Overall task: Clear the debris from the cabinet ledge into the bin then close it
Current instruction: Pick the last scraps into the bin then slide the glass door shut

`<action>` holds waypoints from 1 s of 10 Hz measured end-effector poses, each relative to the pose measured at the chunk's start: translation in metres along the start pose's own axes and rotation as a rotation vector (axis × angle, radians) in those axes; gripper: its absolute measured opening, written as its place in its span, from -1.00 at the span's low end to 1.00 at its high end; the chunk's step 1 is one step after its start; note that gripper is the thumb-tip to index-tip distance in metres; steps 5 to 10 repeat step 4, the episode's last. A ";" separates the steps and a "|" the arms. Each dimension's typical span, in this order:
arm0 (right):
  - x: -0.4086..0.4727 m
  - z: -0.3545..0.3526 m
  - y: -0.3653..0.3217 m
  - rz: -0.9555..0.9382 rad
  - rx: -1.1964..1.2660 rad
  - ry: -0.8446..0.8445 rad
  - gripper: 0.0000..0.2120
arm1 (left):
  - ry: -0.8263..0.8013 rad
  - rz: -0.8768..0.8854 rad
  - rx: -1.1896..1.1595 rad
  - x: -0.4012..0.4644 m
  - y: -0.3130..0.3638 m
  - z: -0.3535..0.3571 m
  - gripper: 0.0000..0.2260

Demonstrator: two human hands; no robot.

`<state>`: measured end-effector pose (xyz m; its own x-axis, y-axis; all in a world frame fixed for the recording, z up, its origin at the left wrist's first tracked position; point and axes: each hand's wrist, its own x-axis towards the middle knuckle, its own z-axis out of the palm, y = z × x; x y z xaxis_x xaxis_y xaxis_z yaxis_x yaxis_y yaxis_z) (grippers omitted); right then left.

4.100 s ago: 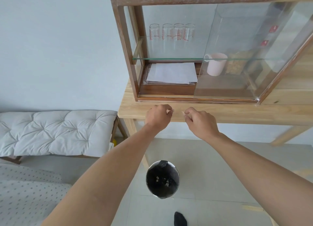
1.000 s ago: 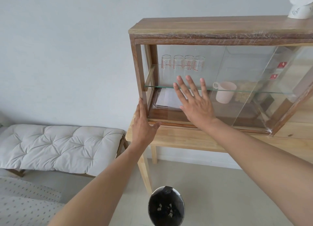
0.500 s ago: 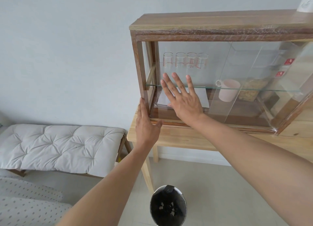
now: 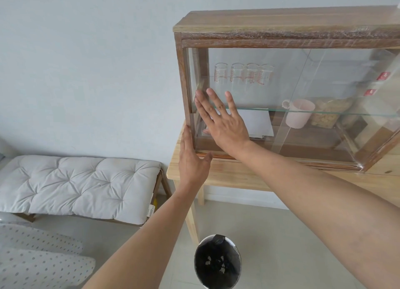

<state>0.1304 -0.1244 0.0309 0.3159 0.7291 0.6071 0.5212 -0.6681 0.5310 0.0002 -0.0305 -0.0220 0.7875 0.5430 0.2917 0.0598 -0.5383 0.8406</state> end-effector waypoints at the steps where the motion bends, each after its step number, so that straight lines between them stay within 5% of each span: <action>1: 0.000 -0.007 0.001 -0.009 0.026 -0.025 0.05 | -0.042 0.009 0.044 0.001 -0.003 -0.006 -0.02; 4: -0.029 -0.074 0.033 0.033 0.311 -0.218 -0.26 | -0.316 0.017 0.587 0.002 0.039 -0.046 -0.19; 10: -0.029 -0.074 0.033 0.033 0.311 -0.218 -0.26 | -0.316 0.017 0.587 0.002 0.039 -0.046 -0.19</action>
